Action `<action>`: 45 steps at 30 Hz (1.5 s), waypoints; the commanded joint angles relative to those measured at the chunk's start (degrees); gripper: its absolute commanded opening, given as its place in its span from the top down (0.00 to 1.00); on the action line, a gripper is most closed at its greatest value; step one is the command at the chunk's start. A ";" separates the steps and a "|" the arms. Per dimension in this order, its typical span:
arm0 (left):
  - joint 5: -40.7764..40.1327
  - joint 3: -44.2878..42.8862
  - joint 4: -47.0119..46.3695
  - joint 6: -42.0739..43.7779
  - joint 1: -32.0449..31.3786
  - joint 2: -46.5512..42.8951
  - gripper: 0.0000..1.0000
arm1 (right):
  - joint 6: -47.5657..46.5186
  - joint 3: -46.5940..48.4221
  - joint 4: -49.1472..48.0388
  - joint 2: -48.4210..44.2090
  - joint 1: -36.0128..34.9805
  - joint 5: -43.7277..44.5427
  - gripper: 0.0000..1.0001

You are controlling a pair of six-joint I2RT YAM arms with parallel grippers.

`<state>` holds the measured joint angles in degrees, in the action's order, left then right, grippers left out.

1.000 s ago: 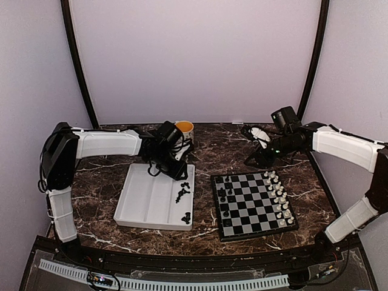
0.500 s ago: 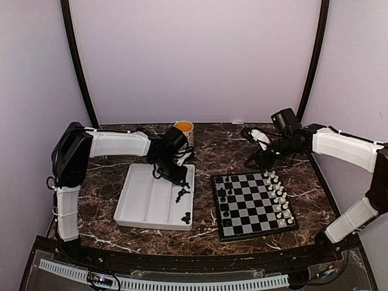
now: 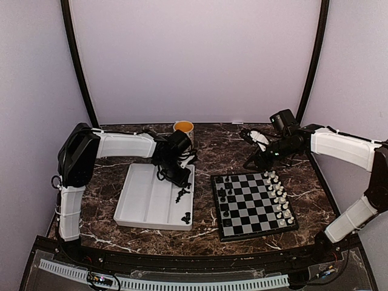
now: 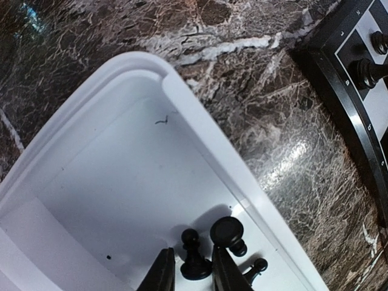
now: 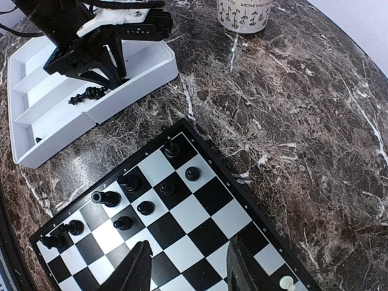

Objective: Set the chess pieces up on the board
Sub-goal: Pick up the pawn from the storage box, then pass from the left arm to the right

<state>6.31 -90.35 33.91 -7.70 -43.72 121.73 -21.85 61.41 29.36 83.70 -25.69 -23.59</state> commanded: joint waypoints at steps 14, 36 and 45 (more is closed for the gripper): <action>-2.33 -0.36 2.89 5.71 -1.25 -7.31 0.92 | 0.53 3.90 0.56 1.06 0.22 -1.60 0.56; -2.28 24.74 -29.65 29.10 -10.05 -34.74 0.93 | 16.11 28.18 9.97 21.74 -7.24 -35.95 0.49; -1.60 24.08 -29.07 29.09 -10.69 -33.89 0.93 | 17.18 30.12 10.08 24.36 -10.66 -34.56 0.51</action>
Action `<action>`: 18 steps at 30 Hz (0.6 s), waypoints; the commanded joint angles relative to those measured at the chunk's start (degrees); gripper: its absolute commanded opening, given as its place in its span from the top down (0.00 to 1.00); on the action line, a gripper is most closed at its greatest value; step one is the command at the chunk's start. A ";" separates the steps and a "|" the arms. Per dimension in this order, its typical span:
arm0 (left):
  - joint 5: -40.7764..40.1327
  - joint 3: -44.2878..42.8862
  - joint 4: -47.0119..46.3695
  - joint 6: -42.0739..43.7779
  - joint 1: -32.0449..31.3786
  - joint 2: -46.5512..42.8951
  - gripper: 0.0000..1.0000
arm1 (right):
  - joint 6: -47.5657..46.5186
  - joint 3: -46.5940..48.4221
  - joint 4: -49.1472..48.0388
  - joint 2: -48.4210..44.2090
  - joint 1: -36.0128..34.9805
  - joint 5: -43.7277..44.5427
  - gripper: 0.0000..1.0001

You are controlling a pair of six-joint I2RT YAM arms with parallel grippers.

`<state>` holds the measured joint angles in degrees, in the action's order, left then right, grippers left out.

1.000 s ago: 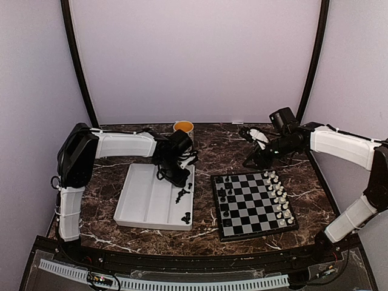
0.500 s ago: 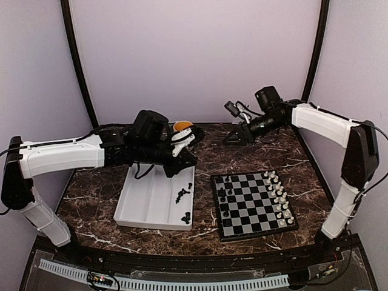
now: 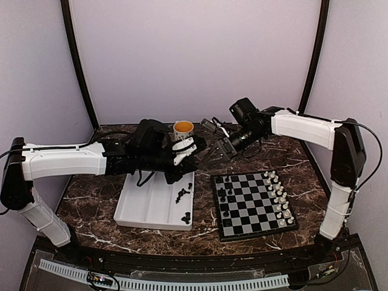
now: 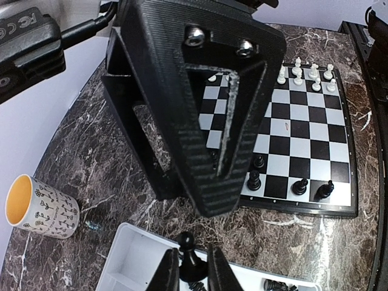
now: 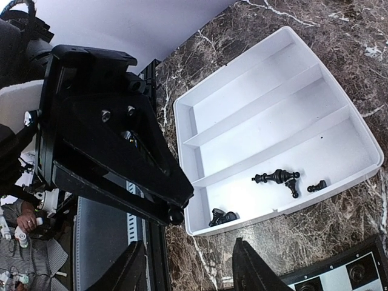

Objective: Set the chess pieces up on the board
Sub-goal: Pass from the left arm to the right

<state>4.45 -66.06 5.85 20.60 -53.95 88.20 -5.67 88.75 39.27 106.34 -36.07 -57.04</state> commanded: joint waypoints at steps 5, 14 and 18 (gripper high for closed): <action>0.11 -0.38 -0.93 0.59 -0.83 -0.17 0.93 | 1.37 3.96 0.47 3.13 -1.39 -2.09 0.55; 1.19 -0.29 -1.17 0.06 -0.80 -0.19 0.92 | 2.46 4.18 -0.63 4.06 -1.87 -3.15 0.58; 1.31 -0.38 -1.05 0.06 -0.80 -0.15 0.92 | 2.55 4.84 -0.54 4.52 -2.29 -3.38 0.60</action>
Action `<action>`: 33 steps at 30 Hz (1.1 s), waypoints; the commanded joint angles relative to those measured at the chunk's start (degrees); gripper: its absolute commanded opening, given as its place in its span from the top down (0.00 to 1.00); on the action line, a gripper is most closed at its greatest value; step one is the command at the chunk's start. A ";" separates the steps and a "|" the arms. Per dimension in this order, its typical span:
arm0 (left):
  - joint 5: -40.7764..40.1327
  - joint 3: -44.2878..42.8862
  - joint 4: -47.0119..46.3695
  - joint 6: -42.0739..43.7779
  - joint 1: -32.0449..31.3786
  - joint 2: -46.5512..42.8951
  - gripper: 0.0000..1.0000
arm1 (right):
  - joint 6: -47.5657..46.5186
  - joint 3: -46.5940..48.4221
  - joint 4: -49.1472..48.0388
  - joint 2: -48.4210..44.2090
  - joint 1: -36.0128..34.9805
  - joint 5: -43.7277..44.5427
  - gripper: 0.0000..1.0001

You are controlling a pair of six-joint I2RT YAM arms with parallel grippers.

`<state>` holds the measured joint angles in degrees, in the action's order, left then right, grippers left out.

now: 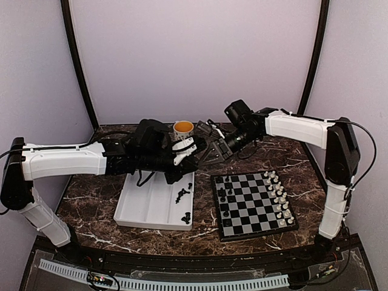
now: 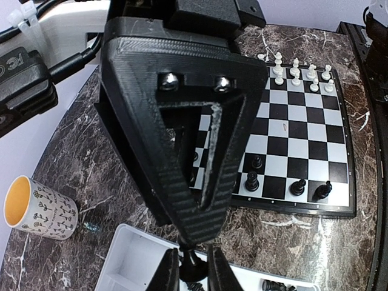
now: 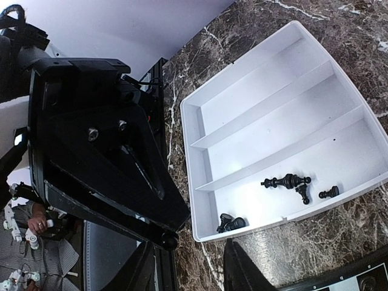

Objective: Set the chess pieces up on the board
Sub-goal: Pass from the left arm to the right

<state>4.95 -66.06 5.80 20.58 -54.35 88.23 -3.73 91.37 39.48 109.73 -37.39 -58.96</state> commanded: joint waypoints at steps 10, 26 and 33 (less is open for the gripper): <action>0.72 0.03 -1.19 0.18 -0.46 -0.37 0.92 | 1.25 2.64 -1.13 2.41 -1.46 -3.93 0.75; -2.22 4.63 -4.56 -0.57 -0.41 -5.42 0.56 | -8.10 0.84 3.45 -2.52 -1.21 11.41 0.91; -4.06 10.55 -13.31 -6.13 2.77 -13.59 0.37 | -16.09 -11.44 1.48 -11.86 -1.28 31.22 0.91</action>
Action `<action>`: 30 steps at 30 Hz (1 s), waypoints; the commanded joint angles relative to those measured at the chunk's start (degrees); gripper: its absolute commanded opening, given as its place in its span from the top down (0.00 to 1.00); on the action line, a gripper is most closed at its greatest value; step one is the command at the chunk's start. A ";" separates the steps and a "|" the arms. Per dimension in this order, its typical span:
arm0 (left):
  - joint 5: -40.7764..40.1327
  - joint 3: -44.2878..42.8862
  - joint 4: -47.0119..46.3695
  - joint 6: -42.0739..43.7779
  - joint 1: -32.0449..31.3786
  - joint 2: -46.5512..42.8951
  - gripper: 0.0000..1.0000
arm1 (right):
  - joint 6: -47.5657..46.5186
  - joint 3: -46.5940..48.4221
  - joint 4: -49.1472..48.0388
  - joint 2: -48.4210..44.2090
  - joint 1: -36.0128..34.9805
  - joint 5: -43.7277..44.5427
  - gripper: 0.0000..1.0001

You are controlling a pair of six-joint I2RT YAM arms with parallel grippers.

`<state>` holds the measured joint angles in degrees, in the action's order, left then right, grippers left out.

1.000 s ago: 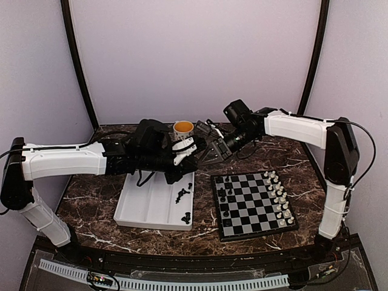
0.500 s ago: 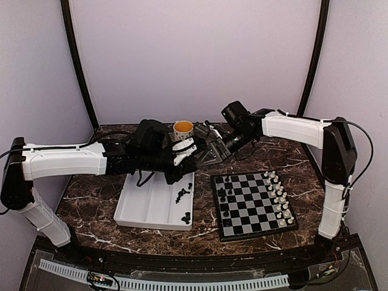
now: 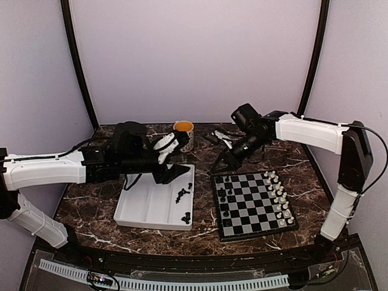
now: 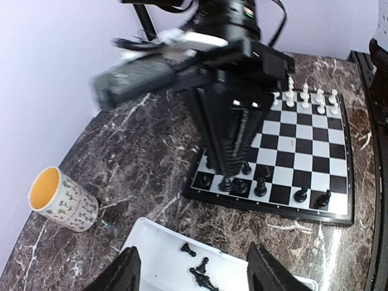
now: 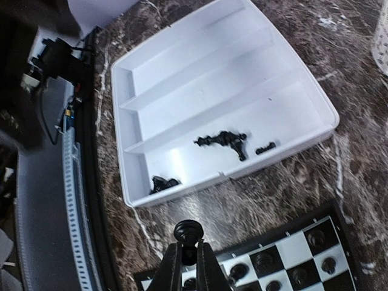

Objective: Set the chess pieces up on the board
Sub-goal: Pass from the left arm to the right, then place the pawn at d7.

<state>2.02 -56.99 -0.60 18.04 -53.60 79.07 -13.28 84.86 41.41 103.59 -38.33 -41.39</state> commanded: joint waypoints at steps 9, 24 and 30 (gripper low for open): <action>-3.38 -0.96 -4.27 -5.89 4.78 -0.63 0.36 | -14.06 -20.84 -1.90 -17.31 -1.18 28.91 0.90; -2.81 -2.33 -2.97 -6.68 5.43 1.93 0.36 | -17.13 -25.64 -3.96 -13.36 -9.75 34.70 0.88; -2.80 -2.79 -2.24 -6.66 5.48 2.10 0.36 | -16.87 -23.76 -3.69 -10.23 -10.97 35.09 0.87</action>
<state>-0.51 -57.74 -3.42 11.81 -48.47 81.49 -29.93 58.65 38.76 91.79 -48.27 -7.38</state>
